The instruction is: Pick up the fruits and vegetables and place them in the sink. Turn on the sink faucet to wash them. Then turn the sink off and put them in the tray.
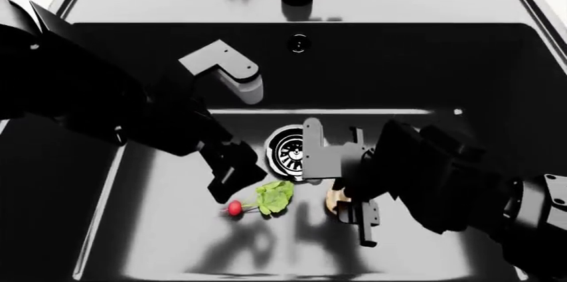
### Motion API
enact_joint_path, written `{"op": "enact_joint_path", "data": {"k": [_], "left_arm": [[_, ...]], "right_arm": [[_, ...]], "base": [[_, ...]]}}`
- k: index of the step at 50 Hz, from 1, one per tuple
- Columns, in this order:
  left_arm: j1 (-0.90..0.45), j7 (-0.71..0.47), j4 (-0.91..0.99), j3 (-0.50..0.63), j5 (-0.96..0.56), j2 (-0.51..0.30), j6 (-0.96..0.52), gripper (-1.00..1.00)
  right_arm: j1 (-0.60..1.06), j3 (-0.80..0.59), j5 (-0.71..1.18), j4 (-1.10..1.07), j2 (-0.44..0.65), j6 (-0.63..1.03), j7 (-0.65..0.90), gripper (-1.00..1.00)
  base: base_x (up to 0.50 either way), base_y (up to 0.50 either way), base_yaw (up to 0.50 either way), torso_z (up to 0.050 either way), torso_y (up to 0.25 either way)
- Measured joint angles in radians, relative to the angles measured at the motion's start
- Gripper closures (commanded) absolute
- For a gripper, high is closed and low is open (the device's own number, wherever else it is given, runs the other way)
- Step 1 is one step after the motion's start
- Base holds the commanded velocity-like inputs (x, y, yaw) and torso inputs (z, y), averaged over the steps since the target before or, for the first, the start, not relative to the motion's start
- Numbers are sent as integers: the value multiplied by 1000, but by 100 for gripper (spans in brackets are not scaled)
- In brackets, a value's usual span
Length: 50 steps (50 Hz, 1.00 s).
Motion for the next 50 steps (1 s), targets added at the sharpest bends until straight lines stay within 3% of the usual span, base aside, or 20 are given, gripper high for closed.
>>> {"op": "enact_joint_path", "data": {"k": [28,50], "left_arm": [[27,54,-2,39,46,25,36,-100],[72,240,-90,201,255,120,101,-100]], "right_arm": [[37,82,23,-85,78,42,6,100],[118,176,68,-210,186,103,-5,100]], "base": [[0,0,0,-1,-1],[0,0,0,0,0]]}}
